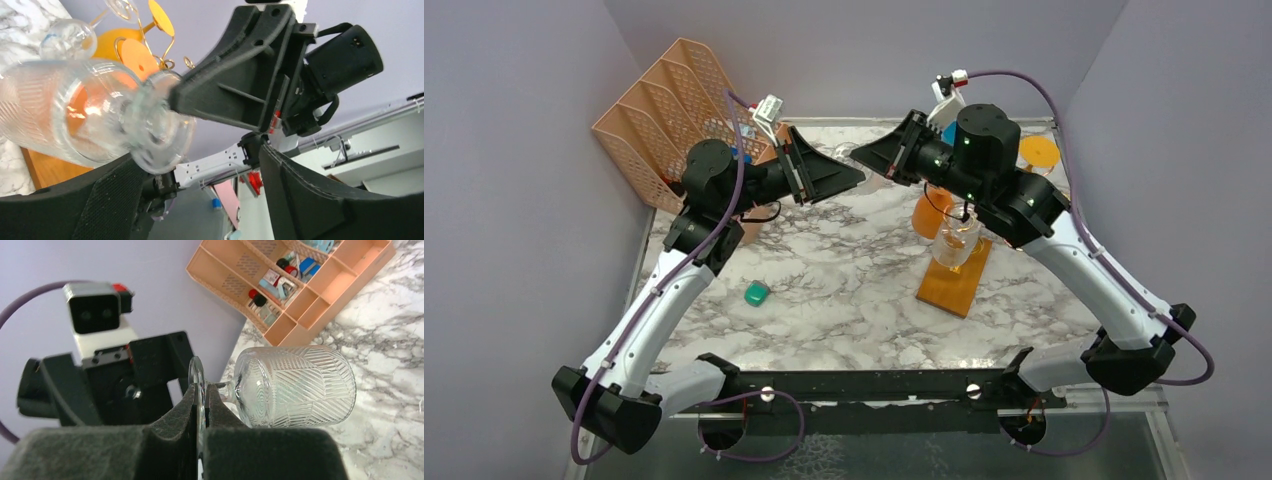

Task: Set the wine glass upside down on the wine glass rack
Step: Turn the wine glass upside down at the wine rack.

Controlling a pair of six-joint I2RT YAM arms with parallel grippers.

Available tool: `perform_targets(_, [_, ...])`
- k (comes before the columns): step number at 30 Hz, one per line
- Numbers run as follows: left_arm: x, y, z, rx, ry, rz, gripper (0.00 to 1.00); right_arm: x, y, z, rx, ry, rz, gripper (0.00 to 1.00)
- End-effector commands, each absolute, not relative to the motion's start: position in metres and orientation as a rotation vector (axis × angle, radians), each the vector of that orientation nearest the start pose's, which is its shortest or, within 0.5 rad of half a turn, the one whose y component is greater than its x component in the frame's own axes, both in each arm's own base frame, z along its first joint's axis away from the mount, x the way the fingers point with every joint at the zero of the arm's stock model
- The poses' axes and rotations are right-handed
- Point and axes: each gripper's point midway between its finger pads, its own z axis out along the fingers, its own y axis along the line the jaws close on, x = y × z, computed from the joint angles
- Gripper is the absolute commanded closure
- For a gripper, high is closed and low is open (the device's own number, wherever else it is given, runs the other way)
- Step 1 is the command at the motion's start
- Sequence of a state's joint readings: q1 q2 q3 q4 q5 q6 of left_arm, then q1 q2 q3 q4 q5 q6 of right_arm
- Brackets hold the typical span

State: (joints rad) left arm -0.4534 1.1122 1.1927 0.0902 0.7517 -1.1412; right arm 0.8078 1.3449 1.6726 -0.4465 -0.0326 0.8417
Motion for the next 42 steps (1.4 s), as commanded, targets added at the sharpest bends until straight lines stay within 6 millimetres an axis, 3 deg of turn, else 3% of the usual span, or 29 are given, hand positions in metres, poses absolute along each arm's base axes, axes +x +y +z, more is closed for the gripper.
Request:
perform_targets(1, [0.225, -0.258, 0.459, 0.133, 1.676, -1.627, 0.11, 0.28, 0.323, 0.516, 0.032, 1.619, 1.298, 0.99])
perform_targets(8, [0.231, -0.248, 0.449, 0.048, 1.702, -1.542, 0.03, 0.321, 0.296, 0.531, 0.121, 1.535, 1.231, 0.99])
perform_targets(15, [0.238, -0.245, 0.436, 0.054, 1.743, -1.461, 0.01, 0.363, 0.228, 0.558, 0.189, 1.434, 1.029, 0.99])
perform_targets(19, [0.248, -0.243, 0.422, 0.056, 1.797, -1.375, 0.01, 0.373, 0.189, 0.572, 0.223, 1.372, 0.88, 0.99])
perform_targets(25, [0.258, -0.25, 0.403, 0.067, 1.872, -1.361, 0.01, 0.369, 0.139, 0.577, 0.254, 1.334, 0.613, 0.99])
perform_targets(30, [0.264, -0.257, 0.4, 0.089, 1.891, -1.378, 0.01, 0.354, 0.099, 0.573, 0.296, 1.334, 0.398, 0.99])
perform_targets(33, [0.268, -0.261, 0.398, 0.097, 1.901, -1.386, 0.01, 0.345, 0.085, 0.569, 0.298, 1.346, 0.326, 0.99])
perform_targets(42, [0.272, -0.266, 0.389, 0.098, 1.929, -1.4, 0.01, 0.338, 0.05, 0.525, 0.342, 1.485, 0.11, 0.99])
